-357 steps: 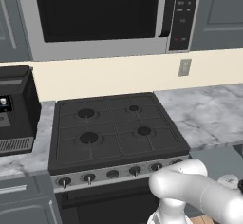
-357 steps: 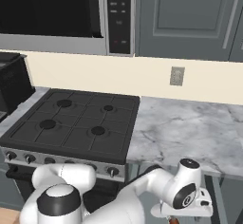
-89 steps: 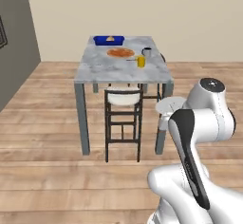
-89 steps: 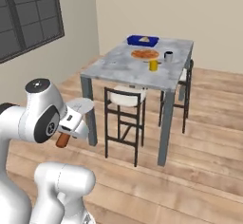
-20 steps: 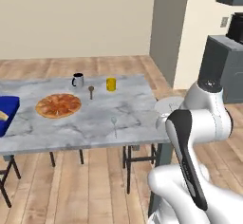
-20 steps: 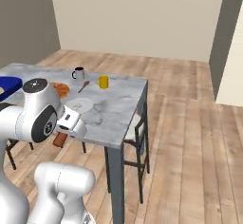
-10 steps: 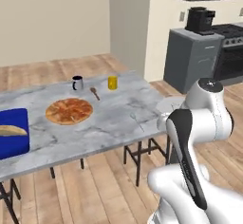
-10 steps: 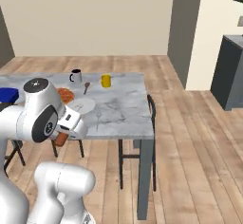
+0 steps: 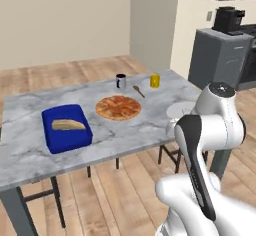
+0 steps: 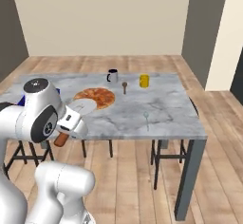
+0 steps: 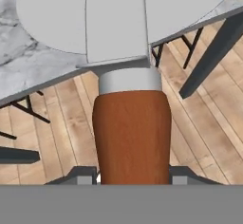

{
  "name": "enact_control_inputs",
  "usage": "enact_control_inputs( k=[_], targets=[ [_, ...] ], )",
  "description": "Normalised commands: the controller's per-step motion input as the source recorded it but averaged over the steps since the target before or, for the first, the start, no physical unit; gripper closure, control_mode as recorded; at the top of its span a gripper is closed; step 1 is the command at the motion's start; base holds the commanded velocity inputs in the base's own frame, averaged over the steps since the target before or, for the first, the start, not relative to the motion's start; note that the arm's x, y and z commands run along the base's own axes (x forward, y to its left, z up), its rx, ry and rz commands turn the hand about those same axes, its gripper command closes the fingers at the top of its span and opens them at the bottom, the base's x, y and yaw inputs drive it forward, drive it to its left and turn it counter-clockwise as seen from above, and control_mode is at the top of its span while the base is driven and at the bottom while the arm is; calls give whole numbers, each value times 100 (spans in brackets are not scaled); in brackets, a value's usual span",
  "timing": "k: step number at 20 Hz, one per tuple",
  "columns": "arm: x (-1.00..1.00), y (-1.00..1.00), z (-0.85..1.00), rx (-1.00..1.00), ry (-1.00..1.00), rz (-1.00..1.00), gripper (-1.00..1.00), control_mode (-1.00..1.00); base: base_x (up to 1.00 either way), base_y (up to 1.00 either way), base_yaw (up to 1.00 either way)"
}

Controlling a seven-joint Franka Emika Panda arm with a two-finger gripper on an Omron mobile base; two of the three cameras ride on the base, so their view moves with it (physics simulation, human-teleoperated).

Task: Take the pizza cutter from the drawer on the right and place it on the dining counter for cutting.

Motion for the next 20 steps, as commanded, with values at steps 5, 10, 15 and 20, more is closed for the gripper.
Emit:
enact_control_inputs(
  k=[5, 10, 15, 20],
  targets=[
    [0, 0, 0, 0, 0, 0, 100, 100, 52, 8, 20],
    [0, 0, 0, 0, 0, 0, 100, 100, 50, 0, 21],
    [0, 0, 0, 0, 0, 0, 100, 100, 29, 0, 23],
    [0, 0, 0, 0, 0, 0, 100, 100, 16, 0, 19]
  ],
)
